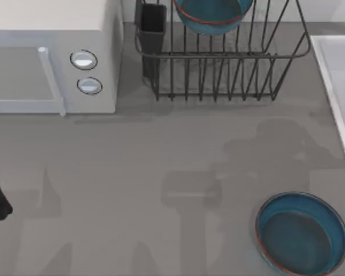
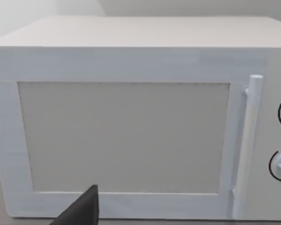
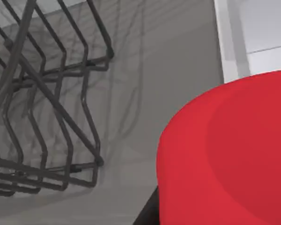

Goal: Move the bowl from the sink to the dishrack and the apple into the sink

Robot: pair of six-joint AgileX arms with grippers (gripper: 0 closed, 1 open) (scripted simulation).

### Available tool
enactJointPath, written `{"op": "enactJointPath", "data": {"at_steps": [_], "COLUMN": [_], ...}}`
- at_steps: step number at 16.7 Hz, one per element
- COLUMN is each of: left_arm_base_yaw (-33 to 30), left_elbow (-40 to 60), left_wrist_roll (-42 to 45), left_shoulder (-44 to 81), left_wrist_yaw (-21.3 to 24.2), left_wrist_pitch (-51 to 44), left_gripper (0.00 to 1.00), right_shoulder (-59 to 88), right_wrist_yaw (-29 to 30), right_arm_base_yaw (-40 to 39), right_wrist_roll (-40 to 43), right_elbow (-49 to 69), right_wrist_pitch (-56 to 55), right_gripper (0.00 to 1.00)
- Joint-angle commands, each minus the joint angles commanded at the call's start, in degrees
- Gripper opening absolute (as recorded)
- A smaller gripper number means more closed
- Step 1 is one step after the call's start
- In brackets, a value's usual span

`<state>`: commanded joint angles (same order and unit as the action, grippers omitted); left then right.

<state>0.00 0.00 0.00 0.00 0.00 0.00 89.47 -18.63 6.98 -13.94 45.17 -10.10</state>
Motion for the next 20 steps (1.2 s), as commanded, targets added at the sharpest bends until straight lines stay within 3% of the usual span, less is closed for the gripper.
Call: {"op": "enactJointPath", "data": {"at_steps": [4,8,20], "left_arm_base_yaw": [0.0,0.0,0.0], "left_elbow": [0.0,0.0,0.0], "left_wrist_roll": [0.0,0.0,0.0], "left_shoulder": [0.0,0.0,0.0], "left_wrist_yaw": [0.0,0.0,0.0], "left_wrist_pitch": [0.0,0.0,0.0], "left_gripper": [1.0,1.0,1.0], "right_shoulder": [-0.8,-2.9,0.3], "right_wrist_yaw": [-5.2,-8.8,-10.0], "right_arm_base_yaw": [11.6,20.0,23.2], "right_wrist_roll": [6.1,11.0,12.8], "right_elbow": [-5.6,-9.6,-11.2], "right_wrist_pitch": [-22.6,-37.0,-45.8], "right_gripper": [0.0,0.0,0.0]}}
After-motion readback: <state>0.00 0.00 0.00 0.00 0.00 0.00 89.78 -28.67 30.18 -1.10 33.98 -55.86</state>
